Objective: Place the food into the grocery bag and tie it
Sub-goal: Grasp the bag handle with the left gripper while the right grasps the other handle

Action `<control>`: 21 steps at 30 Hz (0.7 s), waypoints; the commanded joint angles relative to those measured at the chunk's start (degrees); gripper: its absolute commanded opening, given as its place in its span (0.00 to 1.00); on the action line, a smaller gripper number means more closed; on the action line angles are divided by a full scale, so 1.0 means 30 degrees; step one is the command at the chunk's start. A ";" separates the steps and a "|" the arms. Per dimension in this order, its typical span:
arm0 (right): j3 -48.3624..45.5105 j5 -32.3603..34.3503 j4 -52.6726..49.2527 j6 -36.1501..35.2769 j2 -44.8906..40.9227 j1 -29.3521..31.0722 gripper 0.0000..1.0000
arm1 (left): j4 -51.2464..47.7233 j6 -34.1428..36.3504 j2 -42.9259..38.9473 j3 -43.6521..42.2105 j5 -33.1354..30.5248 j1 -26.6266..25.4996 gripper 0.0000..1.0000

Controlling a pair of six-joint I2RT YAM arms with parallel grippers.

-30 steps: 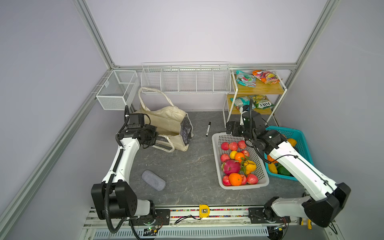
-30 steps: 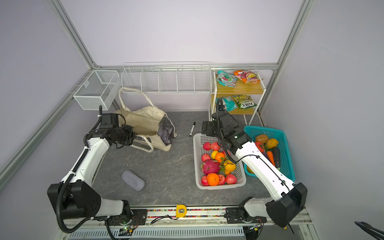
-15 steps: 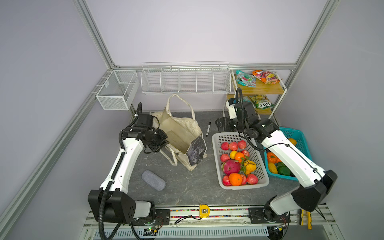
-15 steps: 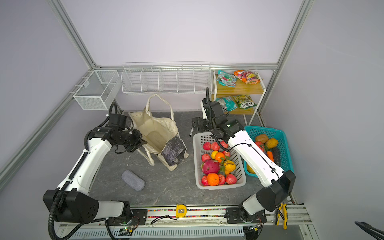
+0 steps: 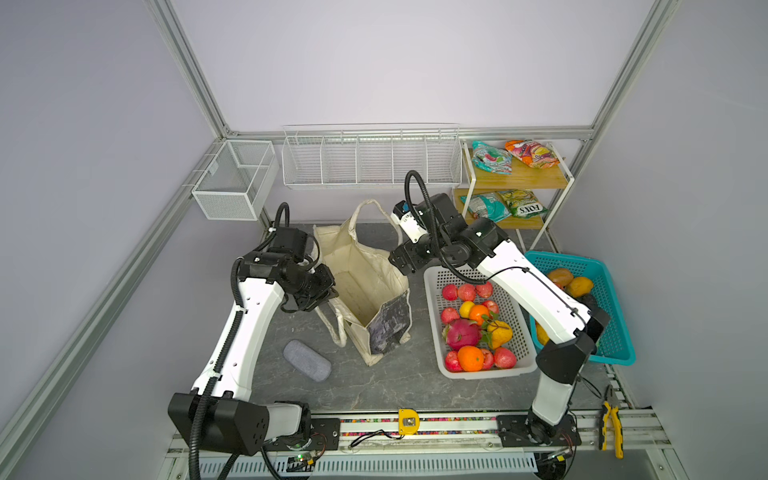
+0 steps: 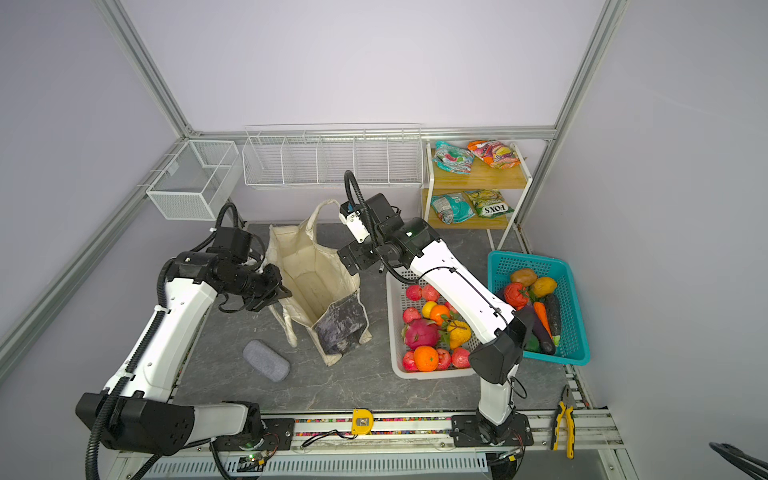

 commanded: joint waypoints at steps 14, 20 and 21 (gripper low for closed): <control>0.6141 -0.1549 -0.3025 -0.0440 0.5049 0.0742 0.99 | -0.1489 0.1595 -0.0335 0.0537 -0.0434 -0.0139 0.00; 0.6430 -0.0633 -0.2140 -0.0274 0.5850 0.0748 0.99 | -0.1490 0.1609 -0.0473 0.0596 -0.0429 -0.0139 0.00; 0.6433 -0.0544 -0.1893 -0.0339 0.5967 0.0740 0.99 | -0.1489 0.1609 -0.0478 0.0578 -0.0391 -0.0165 0.00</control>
